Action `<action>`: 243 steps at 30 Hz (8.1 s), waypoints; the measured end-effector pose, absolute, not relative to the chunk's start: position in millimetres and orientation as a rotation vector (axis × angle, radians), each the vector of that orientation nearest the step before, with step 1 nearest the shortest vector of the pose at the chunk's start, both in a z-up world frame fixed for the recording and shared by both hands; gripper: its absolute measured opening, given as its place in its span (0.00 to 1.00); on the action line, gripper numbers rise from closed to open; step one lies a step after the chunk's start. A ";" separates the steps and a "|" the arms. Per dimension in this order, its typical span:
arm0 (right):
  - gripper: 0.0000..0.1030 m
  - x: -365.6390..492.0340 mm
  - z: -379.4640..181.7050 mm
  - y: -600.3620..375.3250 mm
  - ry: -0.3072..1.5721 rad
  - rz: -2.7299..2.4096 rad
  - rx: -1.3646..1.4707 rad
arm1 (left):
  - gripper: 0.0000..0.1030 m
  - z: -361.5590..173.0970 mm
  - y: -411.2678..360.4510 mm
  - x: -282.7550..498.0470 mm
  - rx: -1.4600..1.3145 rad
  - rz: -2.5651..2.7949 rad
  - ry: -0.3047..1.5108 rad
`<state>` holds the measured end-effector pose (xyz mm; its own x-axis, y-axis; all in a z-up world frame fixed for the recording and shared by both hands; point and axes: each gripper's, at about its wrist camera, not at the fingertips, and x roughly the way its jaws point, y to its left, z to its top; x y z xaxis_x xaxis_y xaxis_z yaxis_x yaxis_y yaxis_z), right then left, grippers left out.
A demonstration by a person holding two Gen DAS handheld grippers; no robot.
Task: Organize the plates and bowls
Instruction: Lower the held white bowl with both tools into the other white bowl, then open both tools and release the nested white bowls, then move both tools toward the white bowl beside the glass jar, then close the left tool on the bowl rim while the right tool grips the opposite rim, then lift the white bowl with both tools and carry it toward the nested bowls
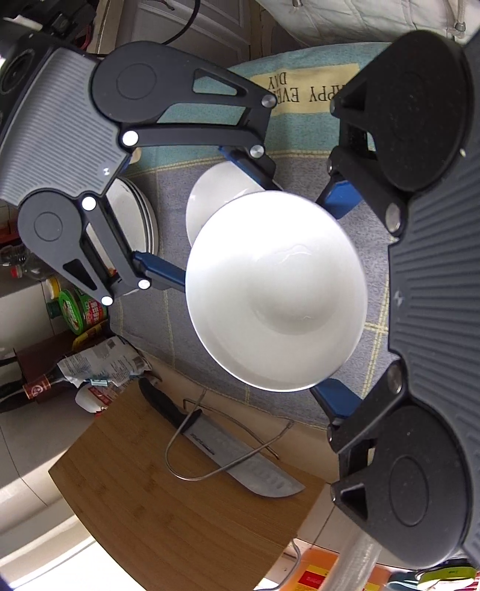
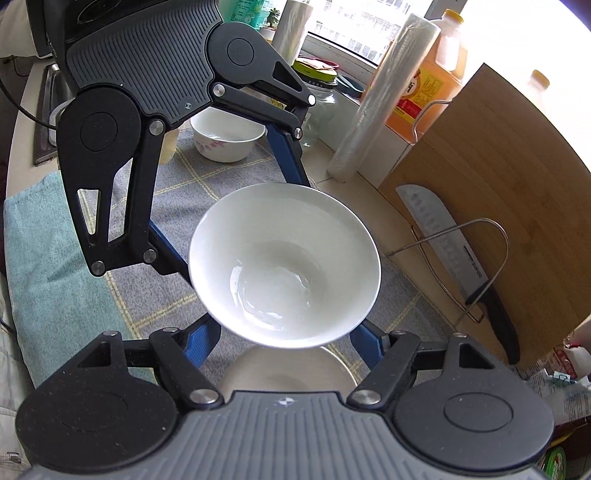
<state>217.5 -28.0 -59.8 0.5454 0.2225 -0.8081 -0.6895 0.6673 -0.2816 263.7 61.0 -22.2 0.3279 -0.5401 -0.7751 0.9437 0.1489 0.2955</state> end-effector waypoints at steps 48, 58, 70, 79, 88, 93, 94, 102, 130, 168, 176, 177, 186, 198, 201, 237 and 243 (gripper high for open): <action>0.79 199.5 -87.3 -101.4 1.010 0.566 -0.434 | 0.89 -51.8 -12.1 268.6 0.817 -1.353 0.758; 0.83 202.2 -92.2 -100.3 1.021 0.569 -0.407 | 0.91 -55.4 -15.4 268.4 0.799 -1.364 0.793; 1.00 194.9 -91.1 -95.3 0.973 0.523 -0.455 | 0.92 -62.0 -4.9 261.0 0.779 -1.342 0.779; 1.00 188.7 -80.1 -98.2 0.919 0.466 -0.380 | 0.94 -52.9 23.3 255.6 0.632 -1.228 0.773; 1.00 187.5 -77.3 -96.1 0.883 0.345 -0.283 | 0.96 -44.5 61.7 255.8 0.311 -0.876 0.816; 1.00 185.4 -74.7 -86.7 0.851 0.284 -0.272 | 0.96 -46.4 87.6 255.6 0.157 -0.734 0.838; 1.00 185.5 -74.1 -85.3 0.845 0.282 -0.265 | 0.96 -48.7 92.8 254.3 0.145 -0.705 0.842; 1.00 186.4 -68.1 -70.0 0.804 0.309 -0.232 | 0.96 -68.8 140.0 237.2 0.075 -0.524 0.929; 1.00 248.2 -97.0 140.9 0.876 0.286 -0.232 | 0.96 -82.9 316.9 292.9 0.345 -0.676 0.854; 0.69 403.9 -128.3 182.4 0.958 0.478 -0.065 | 0.87 -113.2 295.9 369.0 0.458 -0.729 0.813; 0.66 407.4 -129.2 179.6 0.964 0.479 -0.057 | 0.87 -107.2 302.2 369.8 0.450 -0.776 0.814; 0.65 407.8 -128.5 178.4 0.962 0.480 -0.051 | 0.86 -106.7 302.9 370.4 0.446 -0.785 0.813; 0.60 407.1 -124.9 177.6 0.967 0.496 -0.044 | 0.79 -111.0 304.7 376.9 0.410 -0.814 0.837; 0.60 403.1 -121.1 181.3 0.972 0.493 -0.065 | 0.78 -108.6 304.2 375.2 0.401 -0.820 0.849; 0.60 400.4 -119.7 180.3 0.976 0.489 -0.058 | 0.78 -107.5 302.8 373.3 0.406 -0.824 0.851; 0.60 277.8 -66.7 138.4 0.910 0.342 -0.042 | 0.78 -64.7 260.4 279.4 0.529 -0.970 0.796; 0.60 260.2 -56.3 108.8 0.900 0.321 -0.047 | 0.78 -56.4 228.8 264.6 0.555 -0.987 0.783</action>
